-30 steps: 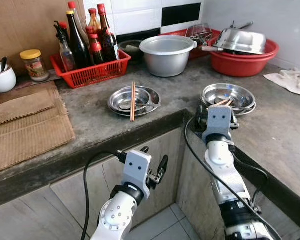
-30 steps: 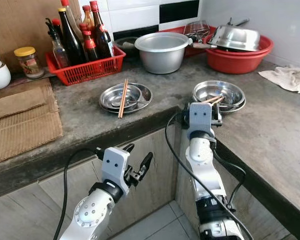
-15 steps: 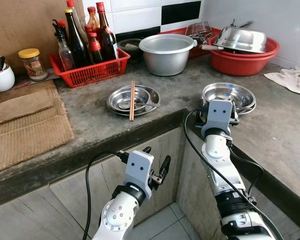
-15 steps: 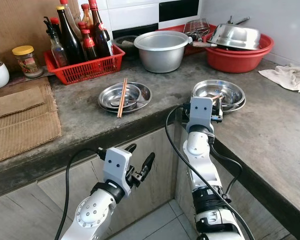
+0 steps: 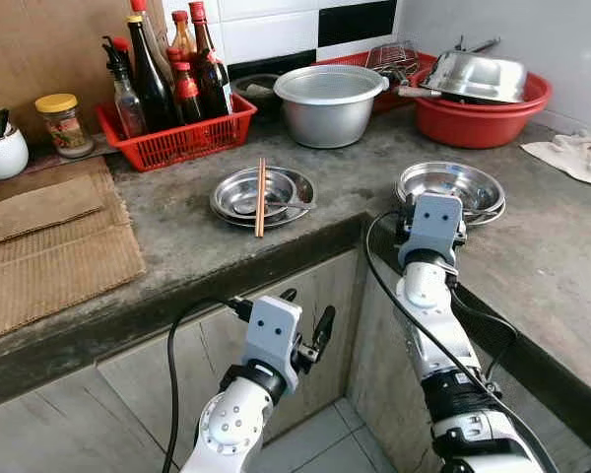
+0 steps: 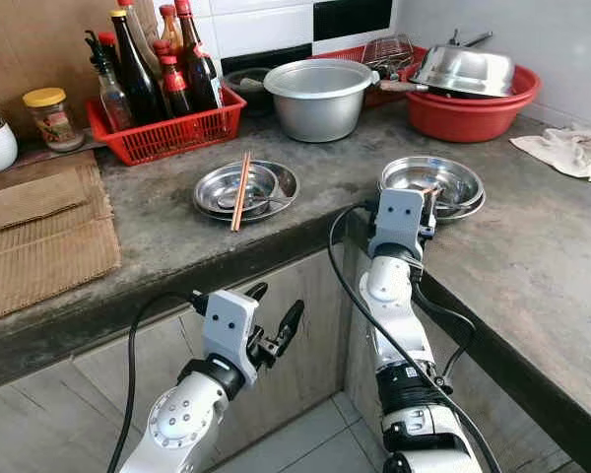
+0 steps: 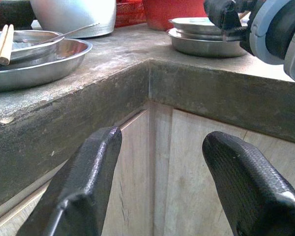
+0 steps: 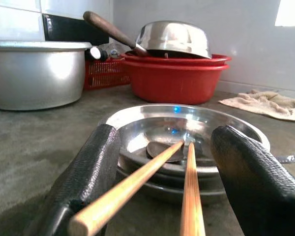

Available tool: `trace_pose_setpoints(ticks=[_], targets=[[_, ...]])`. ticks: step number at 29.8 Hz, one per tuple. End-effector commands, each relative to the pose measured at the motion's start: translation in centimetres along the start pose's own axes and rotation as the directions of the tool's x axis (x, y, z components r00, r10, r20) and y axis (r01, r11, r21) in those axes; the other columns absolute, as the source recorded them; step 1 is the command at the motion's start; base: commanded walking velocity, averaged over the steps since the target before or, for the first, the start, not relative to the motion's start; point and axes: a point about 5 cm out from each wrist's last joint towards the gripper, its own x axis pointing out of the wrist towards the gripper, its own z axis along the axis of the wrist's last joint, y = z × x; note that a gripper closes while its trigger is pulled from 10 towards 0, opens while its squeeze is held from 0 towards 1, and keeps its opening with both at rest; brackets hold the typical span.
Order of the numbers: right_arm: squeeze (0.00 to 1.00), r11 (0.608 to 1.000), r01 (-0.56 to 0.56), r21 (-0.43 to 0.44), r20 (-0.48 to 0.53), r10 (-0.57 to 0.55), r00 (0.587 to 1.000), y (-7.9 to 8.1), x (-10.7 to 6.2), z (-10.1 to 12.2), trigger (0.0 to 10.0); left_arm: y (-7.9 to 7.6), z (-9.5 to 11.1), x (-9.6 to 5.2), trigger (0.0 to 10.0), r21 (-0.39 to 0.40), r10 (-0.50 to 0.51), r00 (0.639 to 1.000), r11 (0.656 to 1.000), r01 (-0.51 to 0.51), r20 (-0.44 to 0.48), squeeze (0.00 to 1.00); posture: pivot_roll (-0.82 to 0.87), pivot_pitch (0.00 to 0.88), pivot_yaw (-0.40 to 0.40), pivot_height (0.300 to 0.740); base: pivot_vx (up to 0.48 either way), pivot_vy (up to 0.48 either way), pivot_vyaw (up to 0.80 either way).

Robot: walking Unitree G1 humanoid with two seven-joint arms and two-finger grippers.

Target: Kitchen organization

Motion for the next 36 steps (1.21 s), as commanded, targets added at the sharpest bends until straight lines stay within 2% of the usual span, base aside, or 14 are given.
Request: trace_pose_setpoints(ticks=[1,3,4,5,9,10,11,12,29,30,32,33,34,36], targets=[[0.00,1.000,0.005,0.022,-0.002,-0.005,1.000,0.20,0.15,0.21,10.0,0.00,0.39,0.02,10.0,-0.006,-0.001,1.000,1.000,0.001,0.014,0.00,0.16,0.027,-0.021,0.740,0.000,0.000,0.00],[0.00,1.000,0.007,0.027,-0.007,-0.007,1.000,0.19,0.12,0.14,10.0,0.01,0.39,0.04,10.0,-0.006,-0.001,1.000,1.000,0.001,0.014,0.00,0.16,0.028,-0.021,0.740,0.000,0.000,0.00],[0.00,1.000,0.011,0.028,-0.010,-0.011,1.000,0.16,0.06,0.06,2.0,0.01,0.38,0.04,10.0,-0.005,0.000,1.000,1.000,0.000,0.014,0.00,0.16,0.028,-0.020,0.740,0.000,0.000,0.00],[0.00,0.999,0.012,0.036,-0.016,-0.011,1.000,0.17,-0.01,-0.02,0.0,0.01,0.38,0.04,10.0,-0.005,0.000,1.000,1.000,0.000,0.014,0.00,0.16,0.028,-0.020,0.740,0.000,0.000,0.00],[0.00,0.999,0.011,0.033,-0.017,-0.010,1.000,0.28,-0.06,-0.04,0.0,0.07,0.35,0.06,10.0,-0.005,0.002,1.000,1.000,-0.002,0.013,0.00,0.16,0.028,-0.019,0.740,0.000,0.000,0.00],[0.00,0.999,0.012,0.032,-0.018,-0.011,1.000,0.28,-0.05,-0.02,3.8,0.07,0.35,0.05,10.0,-0.005,0.003,1.000,1.000,-0.002,0.013,0.00,0.16,0.027,-0.019,0.740,0.000,0.000,0.00],[0.00,0.999,0.013,0.032,-0.017,-0.012,1.000,0.30,-0.03,0.02,4.8,0.07,0.35,0.06,10.0,-0.004,0.003,1.000,1.000,-0.003,0.013,0.00,0.16,0.026,-0.021,0.740,0.000,0.000,0.00],[0.00,0.999,0.013,0.033,-0.016,-0.013,1.000,0.31,0.02,0.09,10.0,0.07,0.36,0.07,10.0,-0.005,0.003,1.000,1.000,-0.003,0.013,0.00,0.16,0.027,-0.020,0.740,0.000,0.000,0.00],[0.00,0.999,0.013,0.041,-0.030,-0.012,0.999,0.50,0.12,0.03,10.0,0.01,0.48,0.17,10.0,-0.004,-0.001,1.000,1.000,0.001,0.018,0.00,0.17,0.020,-0.015,0.740,0.000,0.000,0.00],[0.00,0.999,0.011,0.041,-0.031,-0.010,0.999,0.52,0.14,0.03,9.6,0.01,0.48,0.18,10.0,-0.004,-0.002,1.000,1.000,0.002,0.018,0.00,0.17,0.022,-0.016,0.740,0.000,0.000,0.00],[0.00,0.999,0.011,0.040,-0.032,-0.010,0.999,0.51,0.19,0.03,3.9,0.01,0.47,0.17,10.0,-0.004,-0.002,1.000,1.000,0.002,0.017,0.00,0.17,0.021,-0.015,0.740,0.000,0.000,0.00],[0.00,0.999,0.012,0.040,-0.032,-0.010,0.999,0.50,0.22,0.05,3.0,0.01,0.47,0.16,10.0,-0.004,-0.002,1.000,1.000,0.002,0.017,0.00,0.17,0.021,-0.015,0.740,0.000,0.000,0.00],[0.00,0.999,0.011,0.040,-0.031,-0.010,0.999,0.47,0.26,0.06,0.0,0.01,0.46,0.15,10.0,-0.004,-0.001,1.000,1.000,0.001,0.017,0.00,0.17,0.021,-0.018,0.740,0.000,0.000,0.00],[0.00,0.999,0.011,0.041,-0.029,-0.010,1.000,0.44,0.33,0.12,0.0,0.02,0.45,0.16,10.0,-0.004,0.000,1.000,1.000,0.000,0.017,0.00,0.17,0.020,-0.019,0.740,0.000,0.000,0.00]])
